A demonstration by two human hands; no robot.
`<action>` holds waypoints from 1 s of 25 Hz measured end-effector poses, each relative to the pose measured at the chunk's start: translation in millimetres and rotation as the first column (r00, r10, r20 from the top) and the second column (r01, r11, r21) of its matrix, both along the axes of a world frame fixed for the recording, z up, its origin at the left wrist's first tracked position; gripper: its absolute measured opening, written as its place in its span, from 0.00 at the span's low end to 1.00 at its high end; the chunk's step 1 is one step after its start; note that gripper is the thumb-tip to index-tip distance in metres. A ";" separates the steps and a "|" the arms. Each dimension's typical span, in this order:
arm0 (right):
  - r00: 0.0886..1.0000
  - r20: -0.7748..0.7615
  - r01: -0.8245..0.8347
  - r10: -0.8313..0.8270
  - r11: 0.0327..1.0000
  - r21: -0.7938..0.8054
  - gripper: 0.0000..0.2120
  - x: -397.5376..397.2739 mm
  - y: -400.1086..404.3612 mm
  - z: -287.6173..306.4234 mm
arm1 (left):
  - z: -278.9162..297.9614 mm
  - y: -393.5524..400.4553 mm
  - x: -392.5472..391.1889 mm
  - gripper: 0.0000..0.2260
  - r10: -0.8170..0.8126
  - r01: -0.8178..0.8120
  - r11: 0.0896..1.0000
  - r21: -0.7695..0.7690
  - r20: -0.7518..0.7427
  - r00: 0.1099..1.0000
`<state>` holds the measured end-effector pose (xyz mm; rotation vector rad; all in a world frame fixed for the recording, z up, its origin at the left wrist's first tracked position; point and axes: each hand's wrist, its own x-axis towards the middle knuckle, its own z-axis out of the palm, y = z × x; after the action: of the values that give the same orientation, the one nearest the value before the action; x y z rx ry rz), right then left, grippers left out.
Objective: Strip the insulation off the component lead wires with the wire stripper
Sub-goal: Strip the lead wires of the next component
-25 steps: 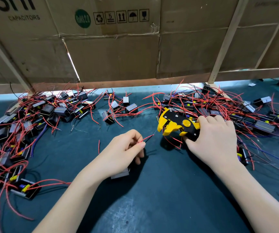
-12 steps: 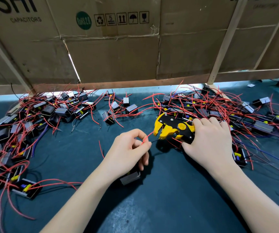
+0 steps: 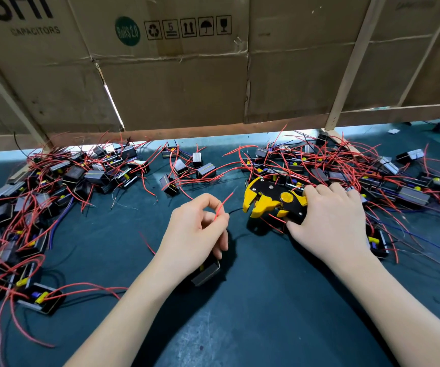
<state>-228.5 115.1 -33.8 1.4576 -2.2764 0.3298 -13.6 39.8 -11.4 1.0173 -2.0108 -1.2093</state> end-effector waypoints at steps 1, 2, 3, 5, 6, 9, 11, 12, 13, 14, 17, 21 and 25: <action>1.000 0.001 0.002 -0.002 1.000 0.008 0.19 0.0 -0.3 -0.1 | 0.6 -0.9 0.7 0.07 0.007 -0.007 1.000 0.003 -0.011 1.000; 1.000 0.004 0.005 -0.005 1.000 0.015 0.20 0.2 -0.5 -0.4 | 1.2 -1.4 1.0 0.07 0.011 -0.011 1.000 0.004 -0.015 1.000; 1.000 0.008 0.006 -0.006 1.000 0.016 0.20 0.3 -0.6 -0.5 | 1.4 -1.4 0.7 0.07 0.009 -0.009 1.000 0.002 -0.012 1.000; 1.000 0.013 0.005 -0.005 1.000 0.009 0.20 0.8 -1.0 -0.8 | 0.5 0.4 -0.7 0.08 -0.003 0.003 1.000 -0.008 0.009 1.000; 1.000 0.014 0.005 -0.005 1.000 0.009 0.20 1.0 -1.2 -0.8 | -0.5 1.8 -1.8 0.08 -0.009 0.010 1.000 -0.014 0.020 1.000; 1.000 0.017 0.007 -0.008 1.000 0.031 0.20 1.5 -2.0 -0.5 | -3.4 4.7 -5.0 0.08 -0.012 0.012 1.000 -0.014 0.030 0.999; 0.999 0.036 0.012 -0.014 0.999 0.048 0.19 1.5 -1.7 0.9 | -4.2 5.1 -5.8 0.07 -0.010 0.010 1.000 -0.012 0.027 1.000; 0.999 0.050 0.006 -0.009 0.999 0.050 0.18 1.9 -1.2 2.3 | -4.4 5.2 -5.9 0.07 -0.010 0.010 1.000 -0.010 0.024 1.000; 0.998 0.066 -0.003 0.000 0.999 0.048 0.18 2.5 -0.7 3.8 | -4.6 5.2 -6.0 0.07 -0.012 0.012 1.000 -0.009 0.022 1.000; 0.997 0.079 -0.006 0.002 0.999 0.049 0.17 3.1 -0.1 5.0 | -4.8 5.2 -6.2 0.07 -0.017 0.017 1.000 -0.011 0.021 1.000; 0.997 0.060 0.047 -0.054 0.993 0.104 0.19 3.3 -0.6 6.4 | -4.9 5.4 -6.7 0.07 -0.040 0.041 0.999 -0.028 0.029 0.999; 0.989 0.060 0.124 -0.132 0.985 0.119 0.26 5.0 -2.5 7.1 | -4.3 5.4 -5.5 0.06 -0.061 0.063 0.997 -0.040 0.033 0.998; 0.997 0.070 0.019 -0.016 0.999 -0.045 0.21 4.1 0.2 9.3 | 3.7 2.7 1.1 0.09 -0.102 0.113 0.975 -0.190 0.065 0.993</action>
<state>-224.4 115.3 -24.5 1.4239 -2.3190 0.4302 -12.5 42.5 -7.7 0.8644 -2.2022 -1.0245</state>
